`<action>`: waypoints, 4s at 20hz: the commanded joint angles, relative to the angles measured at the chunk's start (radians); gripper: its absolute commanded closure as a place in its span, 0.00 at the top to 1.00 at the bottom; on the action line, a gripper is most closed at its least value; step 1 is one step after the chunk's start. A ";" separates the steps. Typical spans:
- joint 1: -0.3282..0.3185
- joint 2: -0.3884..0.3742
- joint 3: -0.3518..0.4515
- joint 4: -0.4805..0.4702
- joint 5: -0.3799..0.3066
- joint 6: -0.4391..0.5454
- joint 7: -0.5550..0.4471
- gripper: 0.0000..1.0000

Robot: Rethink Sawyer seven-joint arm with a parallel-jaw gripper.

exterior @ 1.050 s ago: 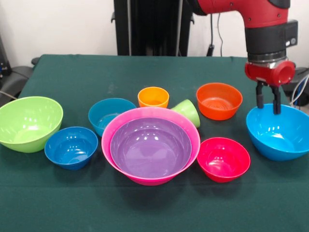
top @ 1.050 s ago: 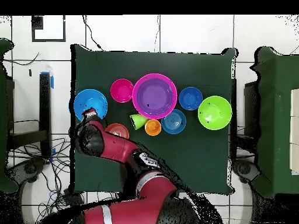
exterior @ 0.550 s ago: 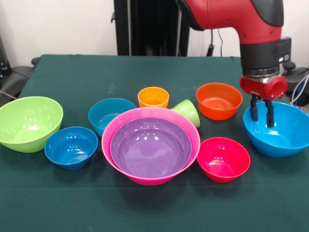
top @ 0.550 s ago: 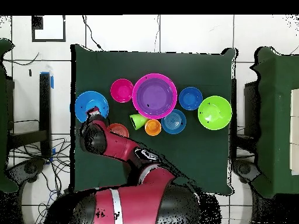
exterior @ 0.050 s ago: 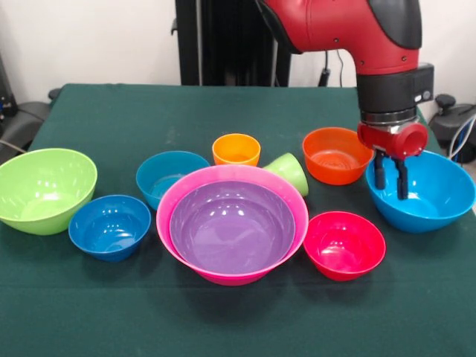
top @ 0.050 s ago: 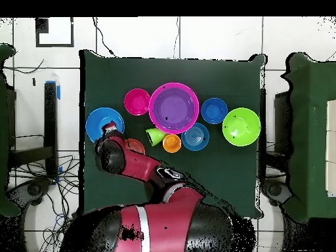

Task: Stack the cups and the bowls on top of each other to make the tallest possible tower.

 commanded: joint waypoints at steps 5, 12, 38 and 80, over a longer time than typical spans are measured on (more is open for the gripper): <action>0.090 -0.184 -0.039 0.074 0.097 0.160 0.156 1.00; 0.120 -0.225 -0.080 0.072 0.131 0.266 0.138 1.00; 0.274 -0.222 -0.245 0.178 0.367 0.376 0.290 1.00; 0.365 -0.242 -0.311 0.074 0.419 0.382 0.346 1.00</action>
